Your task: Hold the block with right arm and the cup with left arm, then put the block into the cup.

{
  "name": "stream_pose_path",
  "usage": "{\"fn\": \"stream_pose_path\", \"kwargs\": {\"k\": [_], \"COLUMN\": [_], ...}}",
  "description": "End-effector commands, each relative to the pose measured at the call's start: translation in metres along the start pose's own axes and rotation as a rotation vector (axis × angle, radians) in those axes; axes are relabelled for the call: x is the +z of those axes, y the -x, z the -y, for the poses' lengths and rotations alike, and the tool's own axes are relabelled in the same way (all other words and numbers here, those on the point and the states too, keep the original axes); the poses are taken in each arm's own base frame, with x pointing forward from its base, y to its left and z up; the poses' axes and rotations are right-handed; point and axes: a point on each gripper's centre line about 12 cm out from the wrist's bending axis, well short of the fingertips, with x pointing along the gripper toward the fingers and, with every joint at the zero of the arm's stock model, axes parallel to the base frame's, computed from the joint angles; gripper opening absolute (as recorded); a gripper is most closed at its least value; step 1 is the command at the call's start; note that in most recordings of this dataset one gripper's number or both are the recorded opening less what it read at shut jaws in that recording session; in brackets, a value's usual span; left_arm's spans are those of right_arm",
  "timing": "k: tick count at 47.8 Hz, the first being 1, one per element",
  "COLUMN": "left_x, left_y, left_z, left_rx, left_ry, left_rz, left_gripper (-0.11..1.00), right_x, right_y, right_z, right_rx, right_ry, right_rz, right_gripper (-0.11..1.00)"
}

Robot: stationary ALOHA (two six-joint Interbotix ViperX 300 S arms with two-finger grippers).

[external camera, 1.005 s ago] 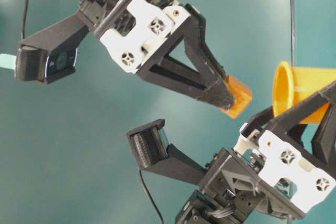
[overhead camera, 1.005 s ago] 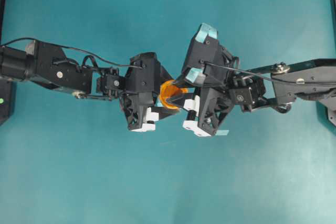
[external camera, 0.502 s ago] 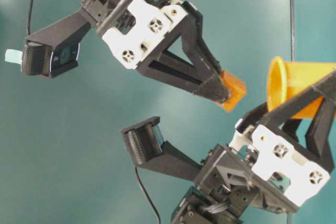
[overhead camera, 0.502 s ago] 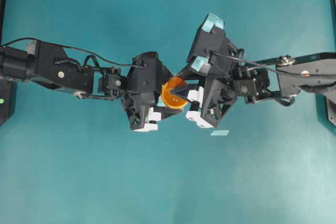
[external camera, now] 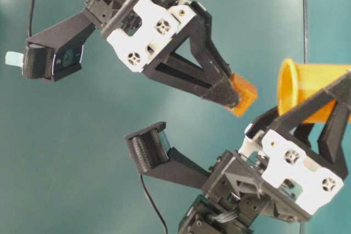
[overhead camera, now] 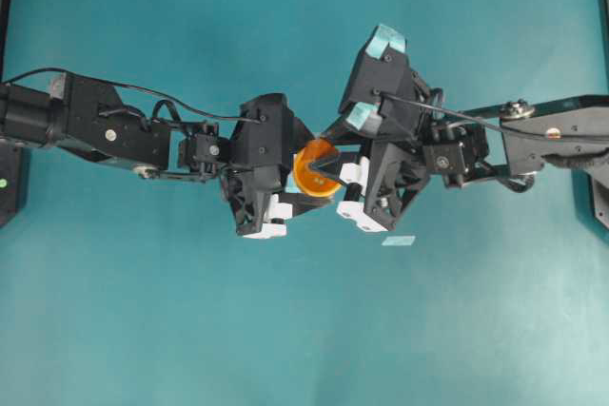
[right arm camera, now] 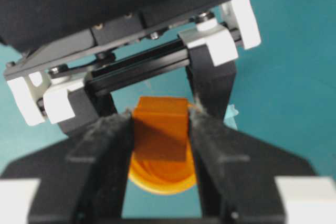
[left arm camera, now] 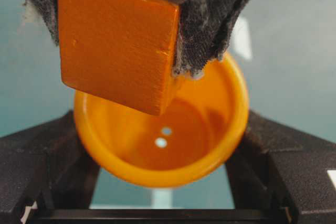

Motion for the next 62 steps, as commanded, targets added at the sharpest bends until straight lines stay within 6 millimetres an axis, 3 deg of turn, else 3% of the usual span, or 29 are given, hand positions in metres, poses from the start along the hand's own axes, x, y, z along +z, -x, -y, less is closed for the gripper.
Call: {"fn": "stream_pose_path", "kwargs": {"k": [1, 13, 62], "left_x": [0.0157, 0.0151, 0.0157], "left_y": [0.0021, 0.0022, 0.0021], "left_z": [-0.0007, -0.0014, -0.0033], "left_rx": [0.001, 0.002, 0.006], "left_ry": [-0.004, -0.003, -0.001], "left_rz": [0.049, 0.048, 0.049], "left_gripper": [0.63, 0.63, 0.63], "right_x": [0.0097, 0.0076, 0.0060], "right_y": [0.0104, 0.0094, 0.0091], "right_z": [-0.0008, 0.0000, 0.0010], "right_rx": [0.013, 0.009, 0.003], "right_ry": [-0.005, -0.004, -0.004], "right_rz": [0.036, 0.029, 0.023], "right_gripper": [0.42, 0.54, 0.54]}}
